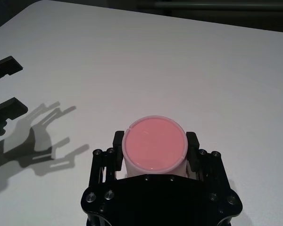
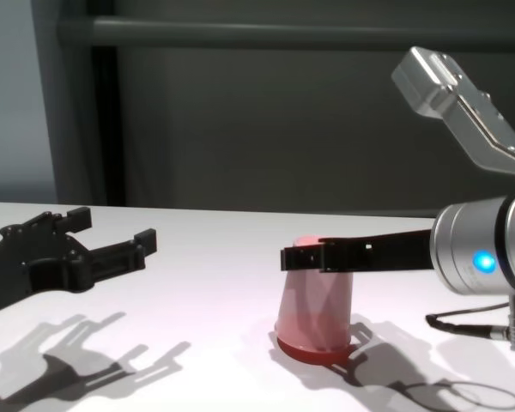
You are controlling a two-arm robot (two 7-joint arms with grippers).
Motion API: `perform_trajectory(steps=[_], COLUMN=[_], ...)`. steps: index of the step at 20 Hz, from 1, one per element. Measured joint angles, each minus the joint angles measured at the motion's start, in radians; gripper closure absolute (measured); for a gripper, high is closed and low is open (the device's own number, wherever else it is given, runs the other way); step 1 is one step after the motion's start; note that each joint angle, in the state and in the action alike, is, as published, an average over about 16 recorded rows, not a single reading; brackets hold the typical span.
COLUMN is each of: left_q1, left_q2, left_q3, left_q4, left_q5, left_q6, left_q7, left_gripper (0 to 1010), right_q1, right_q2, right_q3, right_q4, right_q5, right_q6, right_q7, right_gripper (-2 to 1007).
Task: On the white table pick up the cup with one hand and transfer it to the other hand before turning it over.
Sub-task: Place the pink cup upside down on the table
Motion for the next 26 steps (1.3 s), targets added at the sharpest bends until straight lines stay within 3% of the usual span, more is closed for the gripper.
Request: perform_trajectory(steps=[15, 26], left_q1=[0.0, 0.0], left_q2=[0.0, 0.0], left_q3=[0.0, 0.0], left_q4=[0.0, 0.0], left_q5=[0.0, 0.0], left_q6=[0.0, 0.0], left_q7=[0.0, 0.0], left_gripper=[9, 10], right_q1=[0.0, -0.002], right_q2=[0.001, 0.004], right_q3=[-0.001, 0.006], right_q4=[-0.001, -0.014], right_q5=[0.001, -0.005], right_q6=[-0.005, -0.008], right_q7=[0.001, -0.002], right_gripper=[21, 5])
